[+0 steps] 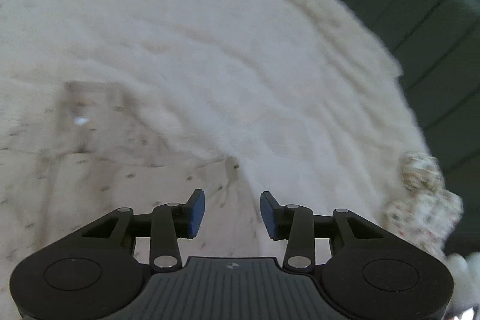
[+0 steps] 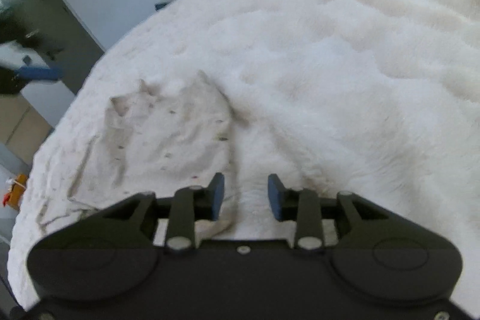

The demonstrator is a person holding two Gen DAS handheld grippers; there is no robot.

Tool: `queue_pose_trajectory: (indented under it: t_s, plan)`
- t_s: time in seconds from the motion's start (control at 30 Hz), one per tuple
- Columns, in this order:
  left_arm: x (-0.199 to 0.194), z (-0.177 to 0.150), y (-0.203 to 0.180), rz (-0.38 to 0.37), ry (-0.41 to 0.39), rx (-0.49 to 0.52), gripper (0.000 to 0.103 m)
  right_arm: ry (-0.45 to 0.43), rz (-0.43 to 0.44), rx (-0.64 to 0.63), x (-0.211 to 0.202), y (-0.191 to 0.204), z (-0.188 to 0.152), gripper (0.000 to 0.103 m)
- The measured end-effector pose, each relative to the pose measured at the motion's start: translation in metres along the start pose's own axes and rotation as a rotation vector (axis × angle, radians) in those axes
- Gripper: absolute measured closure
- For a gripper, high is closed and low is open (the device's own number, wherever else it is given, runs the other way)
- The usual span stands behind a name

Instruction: Fold clothes

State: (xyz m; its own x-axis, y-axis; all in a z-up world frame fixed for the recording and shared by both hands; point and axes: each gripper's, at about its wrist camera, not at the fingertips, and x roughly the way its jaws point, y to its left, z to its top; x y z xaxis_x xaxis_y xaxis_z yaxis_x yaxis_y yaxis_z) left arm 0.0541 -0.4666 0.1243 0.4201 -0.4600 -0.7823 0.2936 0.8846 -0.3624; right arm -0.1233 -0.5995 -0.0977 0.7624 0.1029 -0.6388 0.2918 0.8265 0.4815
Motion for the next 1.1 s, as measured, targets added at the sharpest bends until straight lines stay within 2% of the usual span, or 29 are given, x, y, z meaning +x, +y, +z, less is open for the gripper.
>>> queue_pose_trajectory:
  t_s: [0.2,0.27,0.37,0.47,0.57,0.7,0.83,0.9,1.0,1.03,1.1]
  plan:
    - [-0.137,-0.066,0.066,-0.032,-0.088,0.029,0.059,-0.085,0.050,-0.019,-0.074,0.047,-0.025,0.065]
    - [-0.192,-0.098,0.099,-0.050,-0.129,0.025,0.058,-0.089,0.026,-0.077,-0.101,0.076,-0.034,0.064]
    - [-0.244,-0.136,0.137,-0.100,-0.153,-0.010,0.055,-0.088,0.020,-0.168,-0.137,0.119,-0.039,0.056]
    - [-0.276,-0.167,0.165,-0.177,-0.146,-0.037,0.049,-0.137,0.009,-0.254,-0.176,0.167,-0.034,0.050]
    - [-0.305,-0.187,0.185,-0.278,-0.138,-0.072,0.048,-0.177,-0.015,-0.293,-0.205,0.194,-0.023,0.048]
    - [-0.343,-0.204,0.186,-0.261,-0.209,0.001,0.045,-0.246,-0.038,-0.404,-0.252,0.234,-0.008,0.038]
    - [-0.382,-0.219,0.193,-0.341,-0.231,-0.006,0.040,-0.274,-0.014,-0.459,-0.287,0.257,-0.007,0.036]
    - [-0.400,-0.226,0.194,-0.328,-0.252,0.011,0.040,-0.282,-0.001,-0.479,-0.299,0.265,-0.007,0.036]
    - [-0.424,-0.234,0.198,-0.349,-0.298,0.015,0.039,-0.305,0.027,-0.487,-0.317,0.272,-0.005,0.035]
    - [-0.430,-0.236,0.199,-0.353,-0.317,0.020,0.037,-0.312,0.031,-0.486,-0.321,0.271,-0.004,0.033]
    - [-0.439,-0.240,0.201,-0.353,-0.347,0.034,0.026,-0.333,0.034,-0.479,-0.326,0.269,-0.002,0.030]
